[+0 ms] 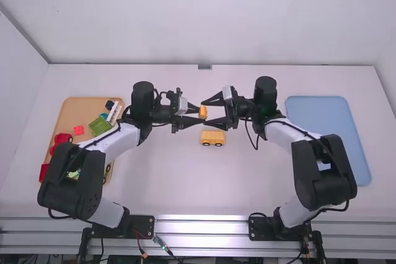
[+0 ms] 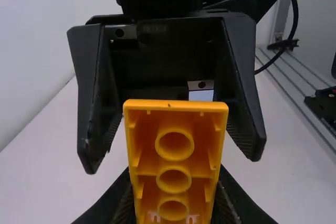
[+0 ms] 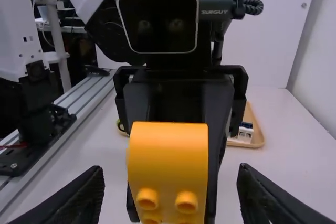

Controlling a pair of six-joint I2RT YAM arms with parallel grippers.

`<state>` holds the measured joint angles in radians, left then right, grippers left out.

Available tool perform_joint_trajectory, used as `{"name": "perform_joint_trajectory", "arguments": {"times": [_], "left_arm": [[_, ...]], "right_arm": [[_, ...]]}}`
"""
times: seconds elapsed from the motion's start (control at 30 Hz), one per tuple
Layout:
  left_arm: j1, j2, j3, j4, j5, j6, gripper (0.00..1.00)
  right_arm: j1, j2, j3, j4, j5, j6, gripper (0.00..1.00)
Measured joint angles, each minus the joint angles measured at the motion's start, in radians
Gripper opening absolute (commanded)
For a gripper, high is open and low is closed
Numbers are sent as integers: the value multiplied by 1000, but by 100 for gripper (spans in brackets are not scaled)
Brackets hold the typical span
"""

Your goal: Assemble lego blocks to make yellow taxi

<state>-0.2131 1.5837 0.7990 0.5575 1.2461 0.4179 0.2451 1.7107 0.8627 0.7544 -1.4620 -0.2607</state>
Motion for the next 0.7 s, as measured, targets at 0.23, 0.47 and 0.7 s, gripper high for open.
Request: {"name": "perform_joint_trajectory", "arguments": {"times": [0.23, 0.47, 0.7], "left_arm": [[0, 0, 0, -26, 0, 22, 2], [0, 0, -2, -31, 0, 52, 2], [-1, 0, -3, -28, -16, 53, 2]], "right_arm": [[0, 0, 0, 5, 4, -2, 61], [0, 0, 0, 4, 8, -3, 60], [33, 0, 0, -17, 83, 0, 56]]}}
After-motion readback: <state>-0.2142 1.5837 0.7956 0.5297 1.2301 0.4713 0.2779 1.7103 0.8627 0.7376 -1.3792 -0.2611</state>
